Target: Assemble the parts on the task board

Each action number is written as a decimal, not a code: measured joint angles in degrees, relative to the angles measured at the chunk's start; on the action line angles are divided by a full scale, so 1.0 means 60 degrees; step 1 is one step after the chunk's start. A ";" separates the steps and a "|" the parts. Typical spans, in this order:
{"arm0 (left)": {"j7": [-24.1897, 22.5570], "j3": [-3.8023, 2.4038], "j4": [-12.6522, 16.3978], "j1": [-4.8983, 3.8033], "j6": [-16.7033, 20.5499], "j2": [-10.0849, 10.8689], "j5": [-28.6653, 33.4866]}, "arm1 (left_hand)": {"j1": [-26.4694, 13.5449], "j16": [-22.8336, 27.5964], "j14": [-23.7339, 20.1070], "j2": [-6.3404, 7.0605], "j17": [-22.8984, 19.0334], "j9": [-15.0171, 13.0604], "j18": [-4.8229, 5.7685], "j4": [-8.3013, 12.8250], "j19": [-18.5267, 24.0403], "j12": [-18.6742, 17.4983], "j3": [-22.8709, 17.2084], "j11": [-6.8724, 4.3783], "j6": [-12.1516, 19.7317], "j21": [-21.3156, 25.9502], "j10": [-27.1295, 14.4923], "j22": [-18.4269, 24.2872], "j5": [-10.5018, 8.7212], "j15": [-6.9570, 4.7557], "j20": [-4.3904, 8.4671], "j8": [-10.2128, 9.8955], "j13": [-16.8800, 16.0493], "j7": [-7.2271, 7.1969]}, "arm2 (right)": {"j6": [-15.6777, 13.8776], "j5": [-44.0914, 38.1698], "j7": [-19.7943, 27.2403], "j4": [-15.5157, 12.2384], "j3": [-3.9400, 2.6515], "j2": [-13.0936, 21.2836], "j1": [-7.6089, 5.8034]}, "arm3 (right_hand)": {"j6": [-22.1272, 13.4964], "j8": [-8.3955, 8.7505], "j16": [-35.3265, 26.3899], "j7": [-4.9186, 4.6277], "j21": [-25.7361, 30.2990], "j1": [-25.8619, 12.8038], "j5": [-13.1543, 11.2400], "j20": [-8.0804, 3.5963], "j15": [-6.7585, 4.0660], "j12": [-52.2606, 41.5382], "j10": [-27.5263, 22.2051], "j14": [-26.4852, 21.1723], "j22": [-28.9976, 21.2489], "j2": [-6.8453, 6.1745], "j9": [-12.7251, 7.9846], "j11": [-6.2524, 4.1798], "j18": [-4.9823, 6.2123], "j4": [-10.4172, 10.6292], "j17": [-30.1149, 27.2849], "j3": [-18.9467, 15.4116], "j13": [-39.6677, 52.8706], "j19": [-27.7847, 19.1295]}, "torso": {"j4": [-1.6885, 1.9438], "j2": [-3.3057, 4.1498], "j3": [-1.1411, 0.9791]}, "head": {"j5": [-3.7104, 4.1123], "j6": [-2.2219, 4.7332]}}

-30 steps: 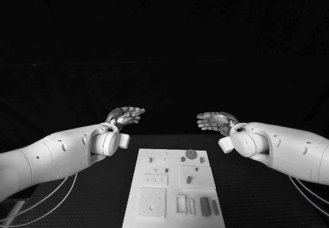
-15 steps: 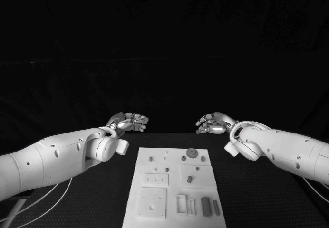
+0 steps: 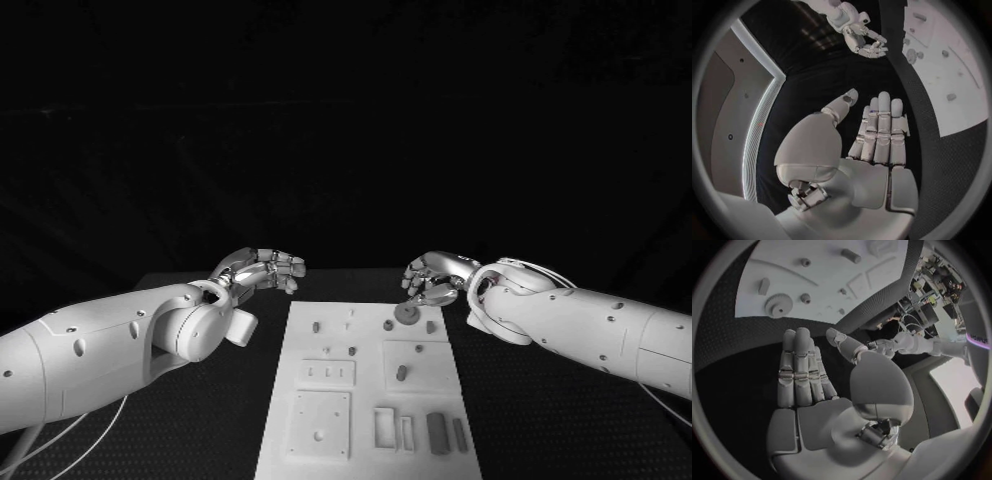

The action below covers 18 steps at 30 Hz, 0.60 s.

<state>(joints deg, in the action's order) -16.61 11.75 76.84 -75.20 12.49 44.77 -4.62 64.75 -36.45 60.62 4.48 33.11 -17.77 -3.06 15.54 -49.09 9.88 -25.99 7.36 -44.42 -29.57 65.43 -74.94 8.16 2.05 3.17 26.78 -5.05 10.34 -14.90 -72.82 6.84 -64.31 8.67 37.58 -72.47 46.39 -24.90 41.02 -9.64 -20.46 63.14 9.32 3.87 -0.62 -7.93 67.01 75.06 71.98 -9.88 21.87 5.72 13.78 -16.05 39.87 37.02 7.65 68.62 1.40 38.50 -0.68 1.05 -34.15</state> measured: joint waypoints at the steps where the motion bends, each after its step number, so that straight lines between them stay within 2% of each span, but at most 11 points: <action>1: -0.0006 -0.0002 0.0096 -0.0002 0.0000 0.0050 -0.0012 | -0.0006 -0.0080 0.0004 0.0001 0.0050 -0.0015 0.0008 0.0000 -0.0032 -0.0028 0.0000 -0.0021 -0.0018 -0.0067 0.0021 0.0000 0.0000 -0.0004 0.0032 -0.0028 0.0000 -0.0018 | -0.0002 -0.0170 -0.0012 0.0012 0.0000 -0.0017 0.0006 | 0.0045 0.0026 0.0422 0.0037 -0.0301 0.0029 0.0000 -0.0133 -0.0038 0.0029 0.0039 0.0142 0.0244 0.0024 0.0000 -0.0011 0.0000 -0.0003 0.0299 -0.0003 0.0034 0.0248 | 0.0016 0.0049 0.0002 | 0.0015 0.0001; 3: -0.0019 -0.0005 0.0282 -0.0005 0.0002 0.0151 -0.0032 | -0.0118 -0.0139 0.0017 0.0027 0.0090 -0.0019 0.0018 0.0000 -0.0047 -0.0028 0.0000 -0.0034 -0.0018 -0.0126 0.0034 0.0000 0.0000 -0.0017 0.0047 -0.0029 0.0000 -0.0018 | -0.0002 -0.0553 -0.0046 0.0014 0.0000 -0.0052 0.0013 | 0.0198 0.0108 0.1152 0.0068 -0.0770 0.0083 0.0000 -0.0293 -0.0060 0.0149 0.0103 0.0108 0.0463 -0.0007 0.0000 -0.0074 0.0001 -0.0014 0.0834 -0.0014 0.0099 0.0439 | 0.0057 0.0168 0.0004 | 0.0041 0.0012; 7: -0.0032 -0.0003 0.0542 -0.0004 0.0007 0.0268 -0.0053 | -0.0148 -0.0181 0.0016 0.0056 0.0116 -0.0036 0.0040 0.0000 -0.0048 -0.0028 0.0000 -0.0034 -0.0018 -0.0135 0.0034 0.0001 0.0000 -0.0017 0.0047 -0.0032 0.0000 -0.0018 | 0.0004 -0.1161 -0.0124 -0.0020 -0.0004 -0.0080 0.0050 | 0.0281 0.0169 0.2132 0.0144 -0.1520 0.0088 -0.0038 -0.0552 -0.0131 0.0271 0.0117 0.0204 0.0495 -0.0013 0.0000 -0.0081 -0.0012 -0.0014 0.1426 -0.0014 0.0148 0.0769 | 0.0137 0.0385 0.0018 | 0.0106 0.0040; 11: -0.0043 -0.0003 0.0709 -0.0004 0.0011 0.0341 -0.0067 | -0.0156 -0.0181 0.0016 0.0064 0.0117 -0.0036 0.0070 0.0022 -0.0048 -0.0028 -0.0022 -0.0037 -0.0051 -0.0139 0.0041 0.0001 0.0000 -0.0017 0.0047 -0.0036 -0.0009 0.0015 | 0.0006 -0.1602 -0.0210 -0.0056 -0.0004 -0.0124 0.0058 | 0.0322 0.0193 0.2491 0.0118 -0.1853 0.0088 -0.0045 -0.0613 -0.0091 0.0305 0.0150 0.0163 0.0495 -0.0012 0.0000 -0.0049 -0.0082 -0.0014 0.1619 -0.0015 0.0164 0.0830 | 0.0198 0.0591 0.0041 | 0.0178 0.0081; 13: -0.0048 -0.0003 0.0736 -0.0004 0.0014 0.0342 -0.0070 | -0.0233 -0.0248 0.0014 0.0068 0.0147 -0.0052 0.0073 0.0022 -0.0082 0.0055 -0.0022 -0.0155 -0.0052 -0.0219 0.0394 0.0001 0.0000 -0.0023 0.0082 -0.0093 -0.0080 0.0015 | 0.0005 -0.1771 -0.0247 -0.0074 -0.0004 -0.0154 0.0066 | 0.0352 0.0271 0.2766 0.0147 -0.2196 0.0088 -0.0119 -0.0631 -0.0091 0.0434 0.0149 0.0163 0.0495 -0.0013 0.0000 -0.0049 -0.0086 -0.0048 0.1720 0.0031 0.0184 0.0847 | 0.0222 0.0690 0.0047 | 0.0208 0.0094; 18: -0.0055 -0.0002 0.0769 -0.0003 0.0014 0.0342 -0.0077 | -0.0243 -0.0248 -0.0036 0.0077 0.0147 -0.0070 0.0074 0.0047 -0.0077 0.0055 -0.0047 -0.0184 -0.0086 -0.0233 0.0427 0.0002 0.0000 -0.0073 0.0087 -0.0093 -0.0092 -0.0019 | -0.0002 -0.2120 -0.0352 -0.0083 -0.0004 -0.0206 0.0093 | 0.0352 0.0326 0.3003 0.0148 -0.2600 0.0088 -0.0195 -0.0632 -0.0061 0.0524 0.0148 0.0133 0.0494 -0.0012 0.0010 -0.0049 -0.0092 0.0003 0.1750 0.0136 0.0217 0.0848 | 0.0276 0.0876 0.0068 | 0.0274 0.0113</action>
<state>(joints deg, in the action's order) -16.94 11.74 81.45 -75.22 12.58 46.83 -5.08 63.29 -37.93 60.41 4.95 33.99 -18.19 -2.61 15.82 -49.55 10.20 -26.27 6.25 -44.93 -30.97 67.99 -74.92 8.16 1.61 3.70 26.22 -5.60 10.23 -14.91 -85.54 4.72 -64.81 8.65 36.35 -71.91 48.51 -22.94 59.04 -8.75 -36.06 63.67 8.14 0.07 -0.99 -4.78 67.90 75.86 74.95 -9.95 21.93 5.42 13.23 -16.03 50.37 37.83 8.95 73.71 3.05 43.75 -0.27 2.69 -33.47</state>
